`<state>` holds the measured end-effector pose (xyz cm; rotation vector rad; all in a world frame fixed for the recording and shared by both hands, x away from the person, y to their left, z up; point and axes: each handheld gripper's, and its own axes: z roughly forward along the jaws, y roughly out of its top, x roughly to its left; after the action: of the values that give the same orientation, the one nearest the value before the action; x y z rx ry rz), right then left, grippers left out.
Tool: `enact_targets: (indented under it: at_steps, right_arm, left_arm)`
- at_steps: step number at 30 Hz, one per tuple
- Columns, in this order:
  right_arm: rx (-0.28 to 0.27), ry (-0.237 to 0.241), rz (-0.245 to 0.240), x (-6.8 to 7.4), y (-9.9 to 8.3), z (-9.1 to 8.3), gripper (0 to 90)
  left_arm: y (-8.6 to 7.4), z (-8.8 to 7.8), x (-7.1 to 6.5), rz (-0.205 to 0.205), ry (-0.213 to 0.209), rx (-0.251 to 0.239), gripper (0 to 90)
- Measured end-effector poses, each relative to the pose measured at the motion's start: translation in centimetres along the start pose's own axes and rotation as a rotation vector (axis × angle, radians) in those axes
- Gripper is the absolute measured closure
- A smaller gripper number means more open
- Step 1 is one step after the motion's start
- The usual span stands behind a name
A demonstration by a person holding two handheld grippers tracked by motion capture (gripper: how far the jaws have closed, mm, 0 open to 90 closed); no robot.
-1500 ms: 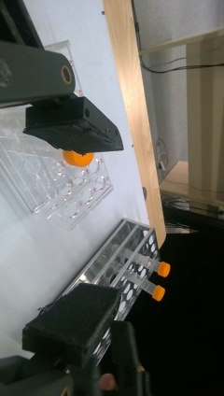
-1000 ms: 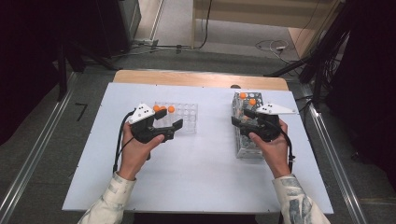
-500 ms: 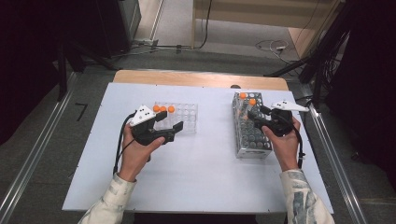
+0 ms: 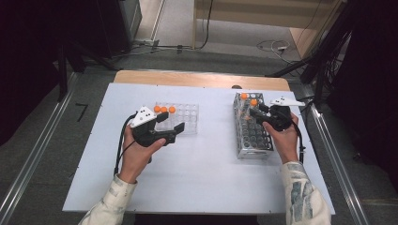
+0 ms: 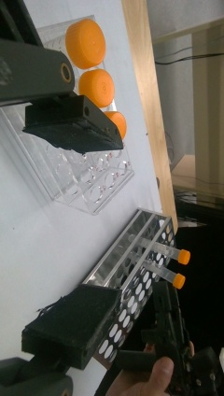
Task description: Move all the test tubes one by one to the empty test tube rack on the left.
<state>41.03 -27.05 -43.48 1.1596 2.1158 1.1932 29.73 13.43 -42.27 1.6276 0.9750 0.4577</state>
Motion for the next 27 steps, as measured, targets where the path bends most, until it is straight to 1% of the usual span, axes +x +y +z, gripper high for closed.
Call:
enact_targets:
  at_steps: [6,8,14,19,22,23,24,27]
  right_arm:
    - [0.013,0.013,-0.012,-0.1,0.4,0.7,50.9]
    - [0.020,0.013,-0.011,-0.2,0.5,1.0,53.1]
    - [0.037,0.034,-0.019,-0.6,0.7,1.7,59.2]
    - [0.044,0.044,-0.031,-0.6,0.9,2.0,64.8]
    - [0.054,0.051,-0.035,-0.6,0.9,2.3,66.4]
    - [0.058,0.054,-0.039,-0.5,0.9,2.4,68.4]
    - [0.062,0.052,-0.040,-0.5,0.8,2.5,70.0]
    - [0.061,0.047,-0.039,-0.5,0.8,2.6,71.2]
  left_arm:
    - [0.0,-0.1,-0.1,0.004,0.004,0.004,24.7]
    - [0.0,-0.2,-0.1,0.002,0.001,0.003,24.7]
    - [0.0,-0.2,-0.1,0.000,-0.002,0.001,24.7]
    - [0.0,-0.2,0.0,-0.001,0.000,0.005,24.7]
    - [0.0,-0.3,0.0,-0.002,0.000,0.004,24.7]
    - [-0.1,-0.3,0.0,-0.001,-0.001,0.004,24.7]
    - [-0.1,-0.3,0.0,-0.001,0.000,0.005,24.7]
    - [-0.2,-0.2,0.0,-0.002,-0.002,0.009,24.7]
